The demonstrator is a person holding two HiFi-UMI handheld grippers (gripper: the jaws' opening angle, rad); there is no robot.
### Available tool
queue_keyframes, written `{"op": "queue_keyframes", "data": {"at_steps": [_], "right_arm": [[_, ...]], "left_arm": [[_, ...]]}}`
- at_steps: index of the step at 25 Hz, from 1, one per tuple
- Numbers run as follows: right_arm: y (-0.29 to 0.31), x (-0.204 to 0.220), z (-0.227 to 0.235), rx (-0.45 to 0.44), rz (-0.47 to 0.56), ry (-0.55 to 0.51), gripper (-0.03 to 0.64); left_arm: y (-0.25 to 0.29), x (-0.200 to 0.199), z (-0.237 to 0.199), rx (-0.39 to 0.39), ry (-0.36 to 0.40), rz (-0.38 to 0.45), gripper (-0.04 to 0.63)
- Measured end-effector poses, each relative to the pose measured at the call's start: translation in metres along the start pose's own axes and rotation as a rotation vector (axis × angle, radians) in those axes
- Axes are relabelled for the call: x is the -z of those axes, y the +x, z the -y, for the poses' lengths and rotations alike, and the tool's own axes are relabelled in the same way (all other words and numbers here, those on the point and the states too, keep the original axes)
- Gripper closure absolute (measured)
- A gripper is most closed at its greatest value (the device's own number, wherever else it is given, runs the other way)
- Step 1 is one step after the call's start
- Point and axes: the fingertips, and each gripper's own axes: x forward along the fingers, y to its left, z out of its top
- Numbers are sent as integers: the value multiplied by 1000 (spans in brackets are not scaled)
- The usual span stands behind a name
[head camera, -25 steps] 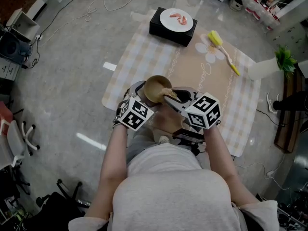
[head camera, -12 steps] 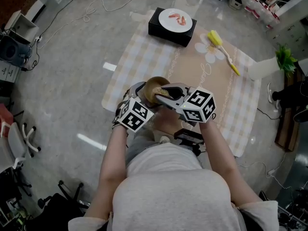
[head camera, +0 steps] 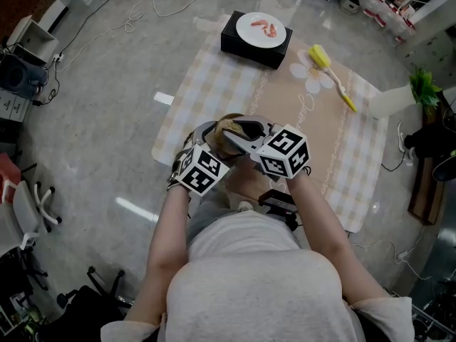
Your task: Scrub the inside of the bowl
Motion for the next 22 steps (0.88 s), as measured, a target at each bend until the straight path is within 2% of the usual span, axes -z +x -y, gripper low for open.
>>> {"op": "queue_keyframes", "data": {"at_steps": [4,9,15,22], "right_arm": [[4,2,12,68,-10,-60,518],[3,0,28,140,-3,-60,518],[-5,2,49,234,-52,-93,518],[-17,6,56,257,-131,-146,518]], "left_arm": [[2,1,0,3,10,-3,107],[2,1,0,8,19,-9,107],[2,2,0,12,24,-9,107],[3,2,-1,12,25,-11,107]]}}
